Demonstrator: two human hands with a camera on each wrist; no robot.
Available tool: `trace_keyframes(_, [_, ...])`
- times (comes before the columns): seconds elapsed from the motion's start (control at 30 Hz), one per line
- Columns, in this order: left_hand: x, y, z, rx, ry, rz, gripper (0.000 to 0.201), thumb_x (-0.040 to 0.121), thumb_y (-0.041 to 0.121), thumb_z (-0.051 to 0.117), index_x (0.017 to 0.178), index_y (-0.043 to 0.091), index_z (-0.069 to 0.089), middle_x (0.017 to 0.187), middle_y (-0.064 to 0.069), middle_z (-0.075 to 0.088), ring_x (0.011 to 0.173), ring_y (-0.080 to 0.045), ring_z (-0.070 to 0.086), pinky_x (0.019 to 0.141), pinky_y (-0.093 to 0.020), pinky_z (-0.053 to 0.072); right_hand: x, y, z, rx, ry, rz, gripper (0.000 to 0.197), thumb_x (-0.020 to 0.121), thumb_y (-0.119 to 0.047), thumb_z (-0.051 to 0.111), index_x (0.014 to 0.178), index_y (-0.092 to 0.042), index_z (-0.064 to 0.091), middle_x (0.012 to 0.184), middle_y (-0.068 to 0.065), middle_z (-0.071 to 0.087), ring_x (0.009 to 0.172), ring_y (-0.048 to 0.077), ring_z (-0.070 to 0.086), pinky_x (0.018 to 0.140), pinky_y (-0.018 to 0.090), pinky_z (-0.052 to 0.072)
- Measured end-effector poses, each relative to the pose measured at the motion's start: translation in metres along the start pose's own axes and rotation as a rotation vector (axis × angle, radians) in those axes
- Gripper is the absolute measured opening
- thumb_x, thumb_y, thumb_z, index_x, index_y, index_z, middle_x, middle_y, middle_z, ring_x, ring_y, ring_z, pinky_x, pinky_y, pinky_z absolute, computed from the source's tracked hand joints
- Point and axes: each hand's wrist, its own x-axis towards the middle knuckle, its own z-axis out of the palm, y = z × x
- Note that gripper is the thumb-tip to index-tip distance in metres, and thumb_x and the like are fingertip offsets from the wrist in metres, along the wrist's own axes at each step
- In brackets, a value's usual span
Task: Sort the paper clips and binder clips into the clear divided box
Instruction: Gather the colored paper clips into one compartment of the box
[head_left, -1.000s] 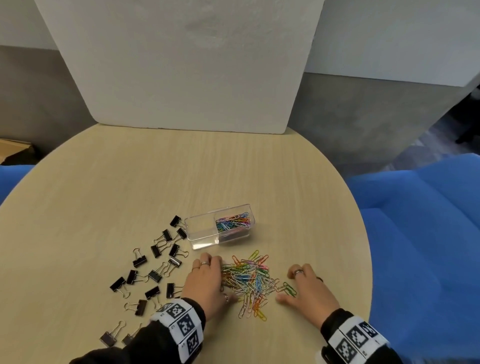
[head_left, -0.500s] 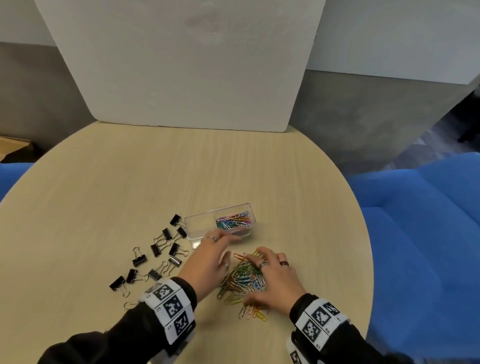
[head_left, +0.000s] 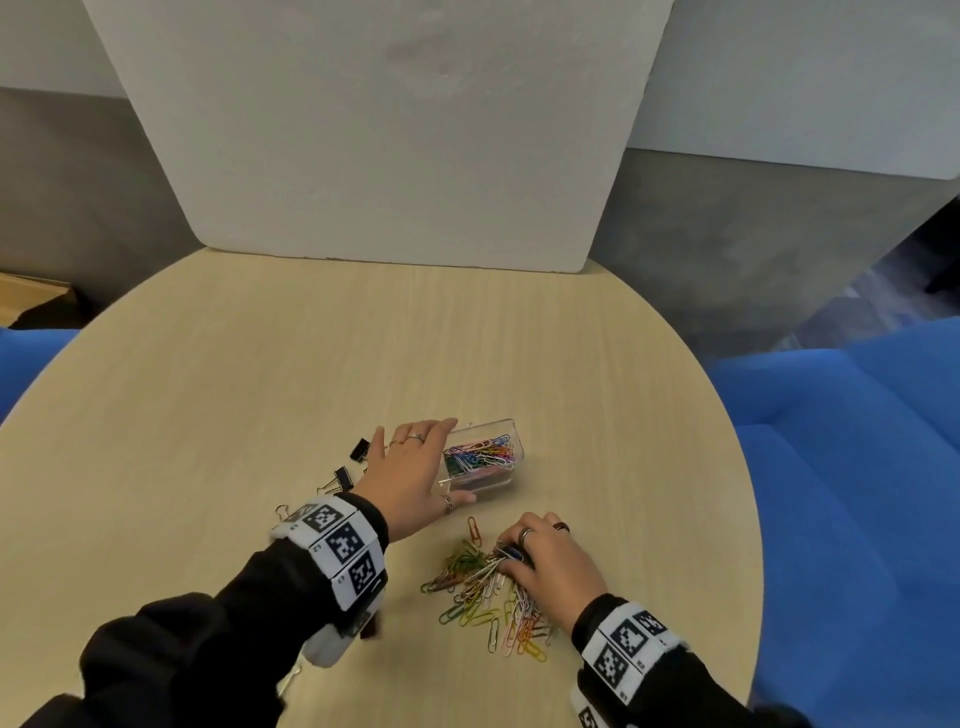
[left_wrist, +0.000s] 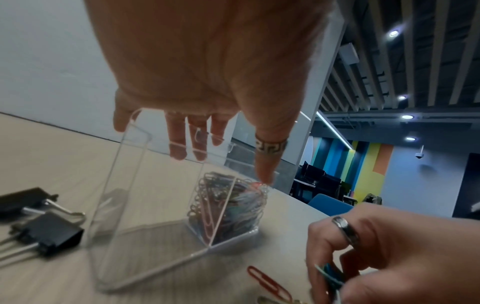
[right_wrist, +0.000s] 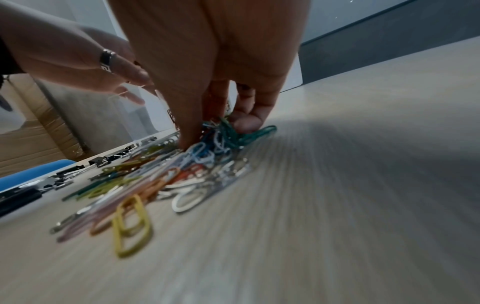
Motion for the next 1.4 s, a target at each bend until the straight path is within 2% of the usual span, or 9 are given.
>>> trace_keyframes(0.27, [-0.001, -0.009, 0.011, -0.035, 0.072, 0.034, 0.075, 0.086, 0.013, 0.056, 0.144, 0.026, 0.012, 0.141, 0.003, 0.032, 0.132, -0.018, 0.03, 0.115, -0.044, 0.01, -0.001, 0.004, -0.005, 0.056, 0.004, -0.02, 0.027, 0.09, -0.031, 0.054, 0.111, -0.018, 0.062, 0.108, -0.005, 0.057, 0.096, 0.006, 0.036, 0.085, 0.016, 0.031])
trace_keyframes(0.43, [-0.007, -0.009, 0.013, -0.047, 0.072, 0.038, 0.073, 0.087, 0.017, 0.057, 0.144, 0.026, 0.012, 0.139, 0.005, 0.034, 0.13, -0.016, 0.03, 0.115, -0.042, 0.008, 0.006, -0.009, -0.04, 0.1, 0.166, -0.07, 0.024, 0.088, -0.029, 0.056, 0.107, -0.017, 0.063, 0.096, -0.014, 0.05, 0.095, 0.006, 0.04, 0.083, 0.013, 0.032])
trace_keyframes(0.6, [-0.009, -0.008, 0.013, -0.035, 0.067, 0.025, 0.074, 0.088, 0.018, 0.057, 0.144, 0.027, 0.011, 0.139, 0.005, 0.034, 0.131, -0.016, 0.03, 0.116, -0.041, 0.006, 0.034, -0.027, -0.068, 0.055, 0.4, -0.145, 0.021, 0.085, -0.02, 0.062, 0.102, -0.009, 0.067, 0.095, -0.001, 0.061, 0.091, 0.009, 0.039, 0.08, 0.014, 0.029])
trace_keyframes(0.77, [-0.011, -0.006, 0.011, -0.043, 0.06, 0.025, 0.073, 0.087, 0.017, 0.057, 0.144, 0.026, 0.011, 0.139, 0.005, 0.033, 0.132, -0.016, 0.029, 0.116, -0.042, 0.005, 0.053, -0.039, -0.061, -0.09, 0.366, -0.178, 0.017, 0.081, -0.01, 0.066, 0.097, -0.005, 0.069, 0.093, 0.007, 0.064, 0.094, 0.026, 0.052, 0.079, 0.033, 0.049])
trace_keyframes(0.87, [-0.011, -0.006, 0.011, -0.04, 0.06, 0.023, 0.073, 0.088, 0.017, 0.056, 0.144, 0.026, 0.011, 0.139, 0.005, 0.033, 0.132, -0.016, 0.028, 0.116, -0.042, 0.005, 0.054, -0.041, -0.056, 0.002, 0.31, -0.181, 0.021, 0.085, -0.009, 0.06, 0.105, -0.007, 0.066, 0.1, 0.001, 0.059, 0.097, 0.013, 0.049, 0.088, 0.013, 0.038])
trace_keyframes(0.93, [-0.011, -0.007, 0.011, -0.038, 0.06, 0.024, 0.073, 0.088, 0.017, 0.056, 0.144, 0.026, 0.011, 0.139, 0.005, 0.032, 0.132, -0.016, 0.028, 0.116, -0.042, 0.005, 0.053, -0.038, -0.054, 0.067, 0.281, -0.167, 0.024, 0.086, -0.011, 0.06, 0.109, -0.013, 0.064, 0.104, -0.004, 0.056, 0.092, 0.003, 0.046, 0.082, 0.004, 0.03])
trace_keyframes(1.1, [-0.01, -0.007, 0.011, -0.032, 0.061, 0.025, 0.073, 0.087, 0.017, 0.056, 0.144, 0.027, 0.01, 0.139, 0.005, 0.032, 0.132, -0.016, 0.028, 0.116, -0.042, 0.006, 0.049, -0.029, -0.054, -0.051, 0.323, -0.228, 0.027, 0.083, -0.027, 0.062, 0.109, -0.019, 0.064, 0.103, -0.005, 0.065, 0.091, 0.012, 0.058, 0.083, 0.02, 0.036])
trace_keyframes(1.23, [-0.01, -0.008, 0.013, -0.029, 0.069, 0.028, 0.073, 0.088, 0.018, 0.056, 0.144, 0.027, 0.011, 0.139, 0.006, 0.033, 0.131, -0.015, 0.029, 0.115, -0.041, 0.007, 0.043, -0.025, -0.053, -0.302, 0.191, -0.357, 0.043, 0.084, -0.048, 0.035, 0.098, -0.026, 0.069, 0.097, -0.011, 0.07, 0.097, 0.013, 0.061, 0.082, 0.034, 0.041])
trace_keyframes(1.4, [-0.009, -0.007, 0.012, -0.041, 0.061, 0.022, 0.074, 0.087, 0.017, 0.056, 0.144, 0.027, 0.011, 0.14, 0.006, 0.031, 0.132, -0.016, 0.026, 0.116, -0.042, 0.005, 0.036, -0.011, -0.058, -0.29, 0.29, -0.35, 0.033, 0.083, -0.043, 0.045, 0.1, -0.025, 0.067, 0.096, -0.011, 0.068, 0.096, 0.009, 0.053, 0.084, 0.022, 0.032])
